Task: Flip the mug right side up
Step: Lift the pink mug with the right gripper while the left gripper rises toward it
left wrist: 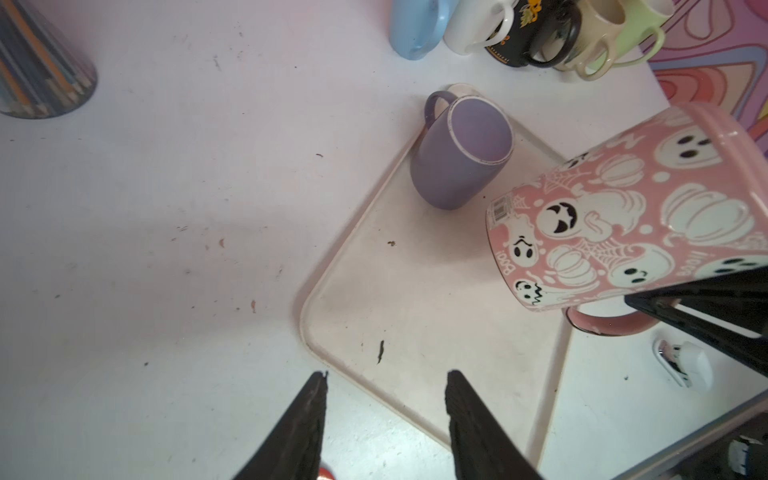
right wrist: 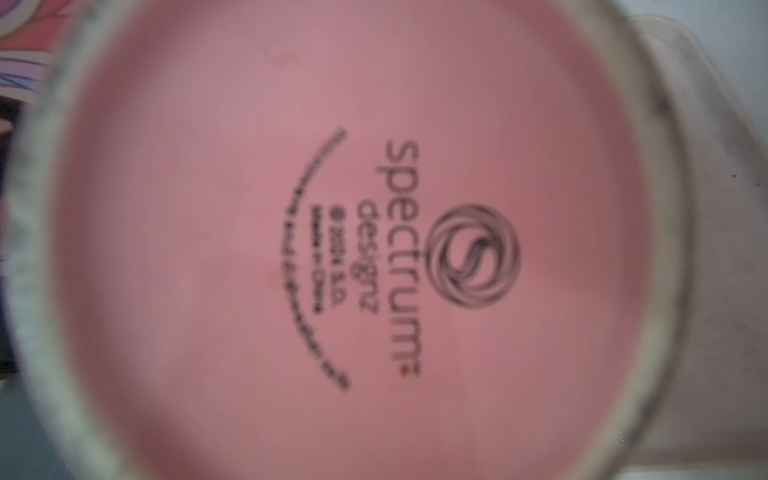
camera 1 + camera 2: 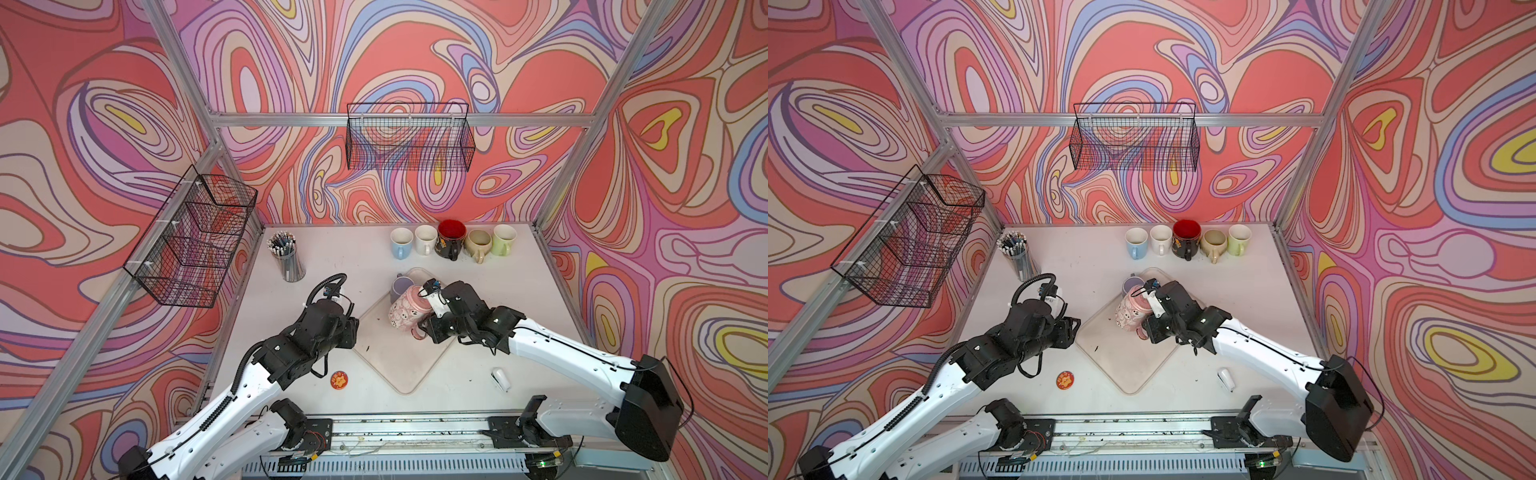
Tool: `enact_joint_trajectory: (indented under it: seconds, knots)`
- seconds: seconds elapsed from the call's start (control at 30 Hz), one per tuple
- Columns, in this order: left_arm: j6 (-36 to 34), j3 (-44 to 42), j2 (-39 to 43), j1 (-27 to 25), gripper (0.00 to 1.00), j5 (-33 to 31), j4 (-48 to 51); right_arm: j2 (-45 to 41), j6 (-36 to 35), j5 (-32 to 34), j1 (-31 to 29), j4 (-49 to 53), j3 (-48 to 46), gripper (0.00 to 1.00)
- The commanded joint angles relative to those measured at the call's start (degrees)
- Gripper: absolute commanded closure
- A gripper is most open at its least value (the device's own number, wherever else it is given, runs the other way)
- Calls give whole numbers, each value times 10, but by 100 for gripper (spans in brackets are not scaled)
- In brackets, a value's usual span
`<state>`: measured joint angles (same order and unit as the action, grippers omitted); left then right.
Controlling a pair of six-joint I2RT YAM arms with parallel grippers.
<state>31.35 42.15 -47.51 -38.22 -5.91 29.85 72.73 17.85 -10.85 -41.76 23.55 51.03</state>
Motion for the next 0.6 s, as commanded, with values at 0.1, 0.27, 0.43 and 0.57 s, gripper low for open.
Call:
enact_joint_trajectory:
  seconds: [0.1, 0.27, 0.43, 0.57]
  knots:
    - [35, -46, -12, -2, 44, 88, -236, -22, 42, -127, 80, -132, 0, 100]
    - [37, -62, -22, -1, 32, 128, -353, -14, 63, -197, 132, -173, 14, 100]
    - [51, -63, -54, 4, 24, 193, -455, 8, 92, -236, 163, -214, 45, 100]
    - [122, -60, -103, 32, 18, 277, -563, 26, 132, -269, 189, -274, 62, 100]
